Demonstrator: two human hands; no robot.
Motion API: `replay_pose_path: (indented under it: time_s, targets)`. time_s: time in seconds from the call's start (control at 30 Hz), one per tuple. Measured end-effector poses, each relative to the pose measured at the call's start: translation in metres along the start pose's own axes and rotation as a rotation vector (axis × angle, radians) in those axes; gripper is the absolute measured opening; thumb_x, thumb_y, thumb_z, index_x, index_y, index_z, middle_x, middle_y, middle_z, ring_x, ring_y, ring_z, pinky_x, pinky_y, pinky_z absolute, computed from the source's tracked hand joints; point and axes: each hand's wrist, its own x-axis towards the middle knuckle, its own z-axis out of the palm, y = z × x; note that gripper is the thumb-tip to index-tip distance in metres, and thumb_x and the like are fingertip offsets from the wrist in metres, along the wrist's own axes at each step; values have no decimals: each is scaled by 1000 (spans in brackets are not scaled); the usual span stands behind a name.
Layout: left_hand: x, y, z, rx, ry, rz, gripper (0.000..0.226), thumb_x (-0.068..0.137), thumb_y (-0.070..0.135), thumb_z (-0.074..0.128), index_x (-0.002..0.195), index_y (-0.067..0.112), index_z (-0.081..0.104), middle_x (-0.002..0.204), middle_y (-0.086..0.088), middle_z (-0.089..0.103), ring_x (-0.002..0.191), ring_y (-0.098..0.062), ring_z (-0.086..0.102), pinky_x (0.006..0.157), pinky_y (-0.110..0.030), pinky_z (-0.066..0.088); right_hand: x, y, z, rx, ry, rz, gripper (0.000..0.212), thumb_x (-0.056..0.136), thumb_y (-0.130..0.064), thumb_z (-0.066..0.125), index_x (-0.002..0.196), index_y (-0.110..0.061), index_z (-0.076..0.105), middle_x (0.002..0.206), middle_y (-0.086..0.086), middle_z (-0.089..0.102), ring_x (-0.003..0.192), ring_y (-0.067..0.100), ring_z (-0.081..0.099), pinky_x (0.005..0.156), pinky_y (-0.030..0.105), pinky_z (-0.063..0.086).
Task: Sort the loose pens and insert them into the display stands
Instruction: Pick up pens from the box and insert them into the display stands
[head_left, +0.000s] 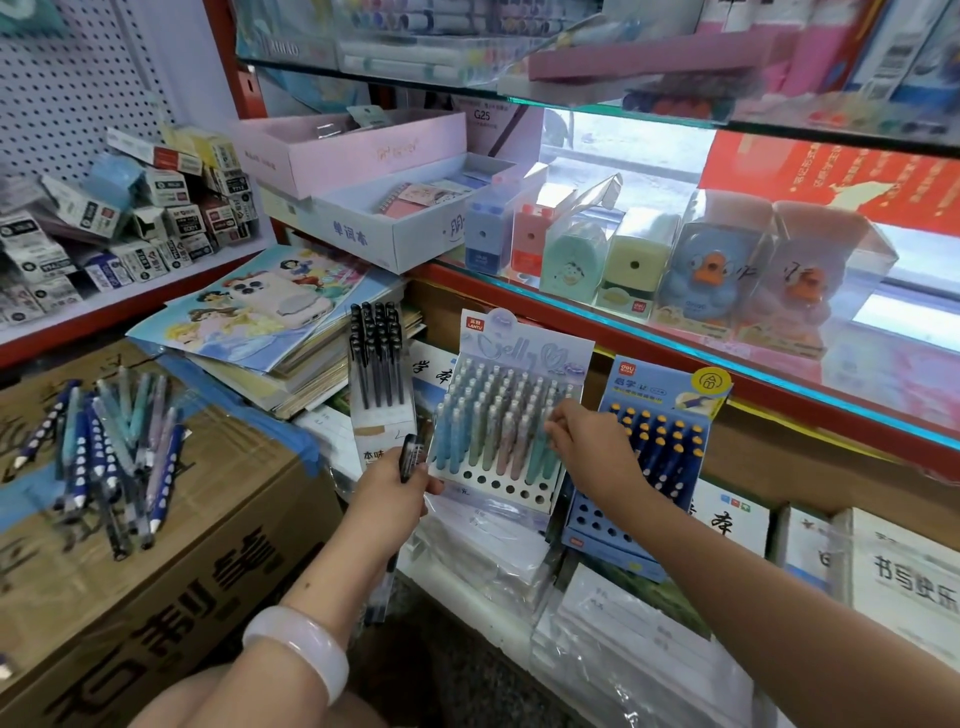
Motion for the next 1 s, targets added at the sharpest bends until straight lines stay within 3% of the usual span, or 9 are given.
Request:
replay_pose_path:
  time_s: [0.27,0.47,0.53,0.63,0.77,0.87,1.0]
  targets:
    - [-1,-1,-1,-30,-1,8,6,98,13,42,103,11,44,87,-6,66,59,-14,53,55,-25,44,-1,0,15,-61,-50,13,20,99,-19,45,99,-2,55,84,16,63,75,30,59,64,36,46]
    - [-5,2,-3,-194,-77,-16,7,98,13,42,100,10,48,86,-11,67,58,-15,59,53,-22,50,-2,6,12,-134,-131,58,35,97,-24,48,67,-7,43,61,9,47,54,20,44,50,30,32]
    - [-7,4,-2,-254,-104,-10,10,97,14,44,98,10,53,82,-9,68,56,-13,60,51,-19,51,-2,1,8,-113,-90,52,43,96,-30,49,60,-8,44,54,9,47,46,17,39,49,30,39]
    - [-9,6,-2,-272,-127,16,16,97,13,42,96,9,58,77,-8,67,51,-10,59,51,-18,51,-6,-26,0,184,-147,11,36,96,-32,50,66,-13,60,62,4,62,53,13,56,61,30,54]
    - [-12,7,-3,-255,-152,61,21,98,13,42,92,14,62,74,-7,66,52,-9,59,51,-18,49,-13,-69,-7,598,-326,-47,17,95,-21,53,89,-15,67,73,-8,63,60,-6,57,60,13,51]
    - [-11,5,-6,-272,-139,63,22,98,13,41,93,12,62,69,-5,66,51,-9,60,50,-17,48,-13,-85,-6,682,-345,-65,16,93,-14,55,99,-5,67,76,-6,63,61,-12,56,59,8,47]
    - [-10,2,-12,-254,-97,52,23,98,16,41,91,13,63,72,-6,67,61,-14,63,57,-21,50,-8,-94,-1,694,-354,-68,12,93,-13,56,93,-6,65,75,-3,63,57,-11,55,58,8,47]
